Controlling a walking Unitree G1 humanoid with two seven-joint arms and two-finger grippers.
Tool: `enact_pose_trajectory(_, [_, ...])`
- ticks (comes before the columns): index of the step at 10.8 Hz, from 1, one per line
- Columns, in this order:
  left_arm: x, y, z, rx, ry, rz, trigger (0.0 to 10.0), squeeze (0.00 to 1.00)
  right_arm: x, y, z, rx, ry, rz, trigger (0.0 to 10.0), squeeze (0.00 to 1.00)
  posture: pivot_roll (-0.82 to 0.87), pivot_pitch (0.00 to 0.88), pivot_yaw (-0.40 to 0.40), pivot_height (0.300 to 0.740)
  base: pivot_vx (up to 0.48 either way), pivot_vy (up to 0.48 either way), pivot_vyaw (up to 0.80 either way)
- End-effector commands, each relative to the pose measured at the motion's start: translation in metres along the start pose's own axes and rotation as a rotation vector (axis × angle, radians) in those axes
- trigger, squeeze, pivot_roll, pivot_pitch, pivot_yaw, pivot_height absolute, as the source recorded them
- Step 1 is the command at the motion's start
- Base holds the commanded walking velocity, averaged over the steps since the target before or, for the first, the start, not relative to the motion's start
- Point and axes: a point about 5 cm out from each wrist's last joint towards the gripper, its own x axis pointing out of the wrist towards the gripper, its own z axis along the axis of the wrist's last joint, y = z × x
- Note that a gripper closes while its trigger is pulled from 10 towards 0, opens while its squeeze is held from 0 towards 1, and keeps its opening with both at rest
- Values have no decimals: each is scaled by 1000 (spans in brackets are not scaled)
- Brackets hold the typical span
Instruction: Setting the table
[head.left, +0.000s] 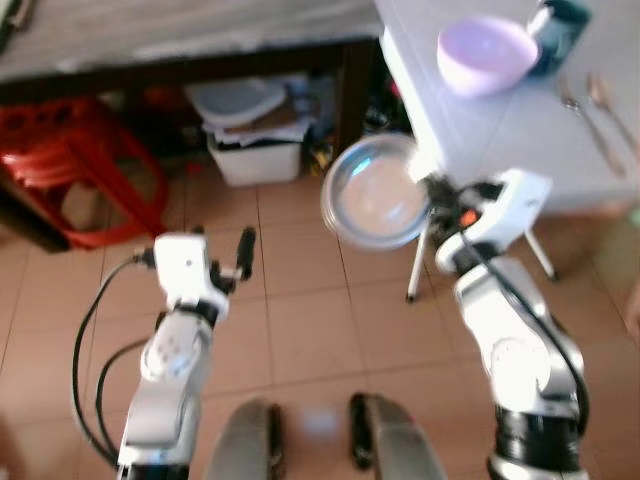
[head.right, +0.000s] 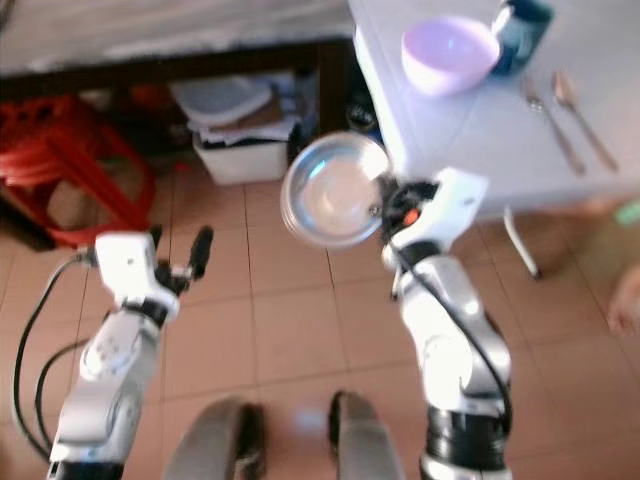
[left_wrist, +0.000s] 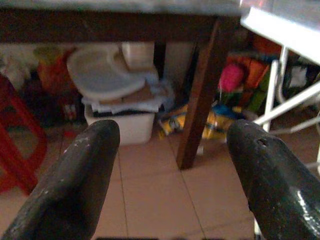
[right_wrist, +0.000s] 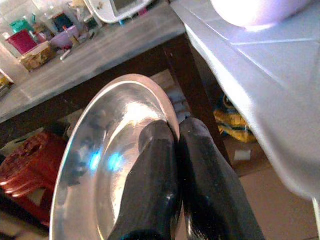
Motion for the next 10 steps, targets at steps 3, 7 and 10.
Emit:
enact_pose_trajectory(3, [-4, 6, -14, 16, 45, 41, 10000, 0, 3, 11, 0, -57, -35, 62, 0, 0, -55, 187, 23, 740, 401, 133, 0])
enact_pose_trajectory(7, [1, -3, -11, 19, 25, -8, 10000, 0, 2, 14, -3, -76, -52, 67, 0, 0, -59, 185, 32, 740, 480, 0, 0])
enact_pose_trajectory(10, [-2, -5, -12, 21, 27, -12, 10000, 0, 7, 17, 5, -92, -94, 76, 0, 0, -57, 193, 36, 740, 480, 0, 0])
